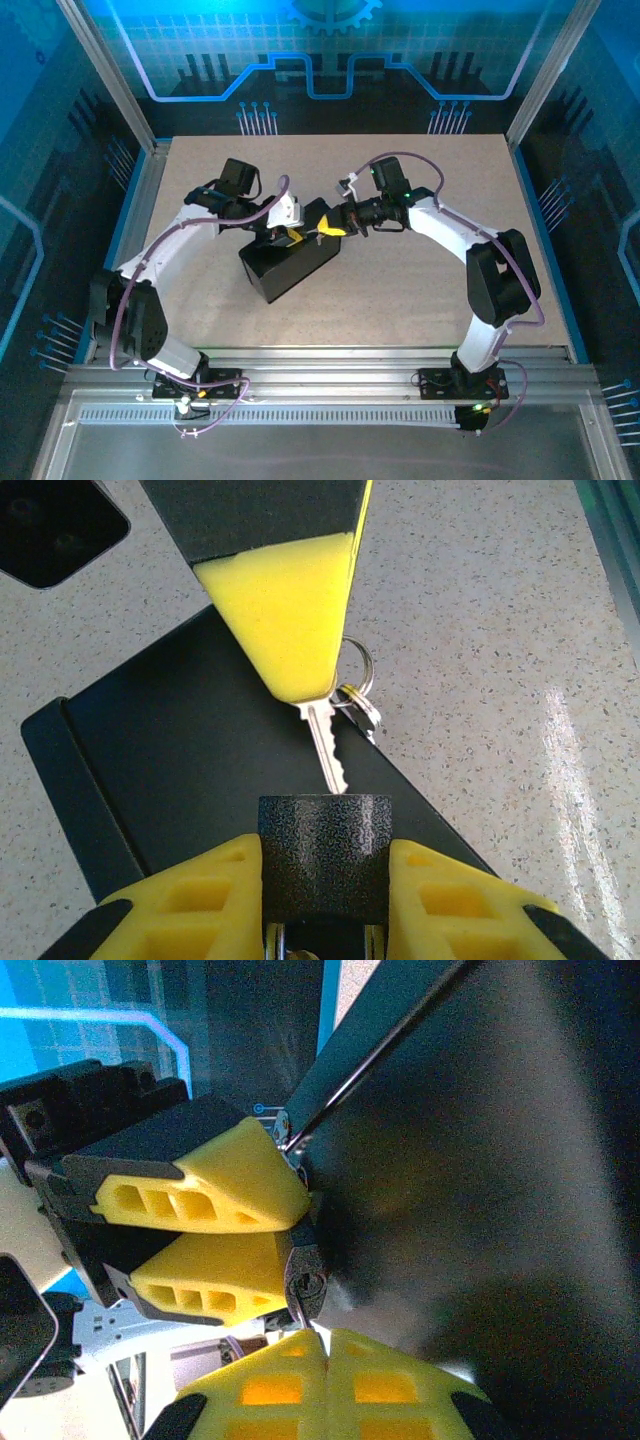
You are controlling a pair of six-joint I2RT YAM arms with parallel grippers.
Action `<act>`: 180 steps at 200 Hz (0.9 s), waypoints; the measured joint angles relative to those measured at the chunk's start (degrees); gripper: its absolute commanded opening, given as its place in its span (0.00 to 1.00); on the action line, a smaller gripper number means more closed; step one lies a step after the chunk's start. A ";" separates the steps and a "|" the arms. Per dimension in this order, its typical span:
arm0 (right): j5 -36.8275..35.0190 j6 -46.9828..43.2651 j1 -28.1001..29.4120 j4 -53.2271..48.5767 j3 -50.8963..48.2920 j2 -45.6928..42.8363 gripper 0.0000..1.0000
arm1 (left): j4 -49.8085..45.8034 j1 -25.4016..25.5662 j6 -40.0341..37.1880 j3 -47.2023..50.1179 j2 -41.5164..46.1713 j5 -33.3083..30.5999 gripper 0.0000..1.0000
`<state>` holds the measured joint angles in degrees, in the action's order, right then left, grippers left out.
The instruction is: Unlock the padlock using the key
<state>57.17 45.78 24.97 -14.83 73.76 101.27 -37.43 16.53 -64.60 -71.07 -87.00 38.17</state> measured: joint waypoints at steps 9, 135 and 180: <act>-0.22 0.79 0.00 0.52 -0.35 -0.17 0.00 | 0.00 0.00 0.15 0.00 0.02 -0.02 0.00; -3.56 12.94 0.37 16.00 -7.43 -2.84 0.00 | 2.89 -0.94 3.50 1.40 0.39 1.20 0.00; -8.00 14.97 0.90 18.93 -11.39 -6.21 0.00 | 3.91 -1.01 5.20 1.88 0.46 2.54 0.00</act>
<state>49.17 60.75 25.87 4.10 62.37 95.07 -33.52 15.53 -59.40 -69.19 -86.54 40.71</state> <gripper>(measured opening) 0.044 0.259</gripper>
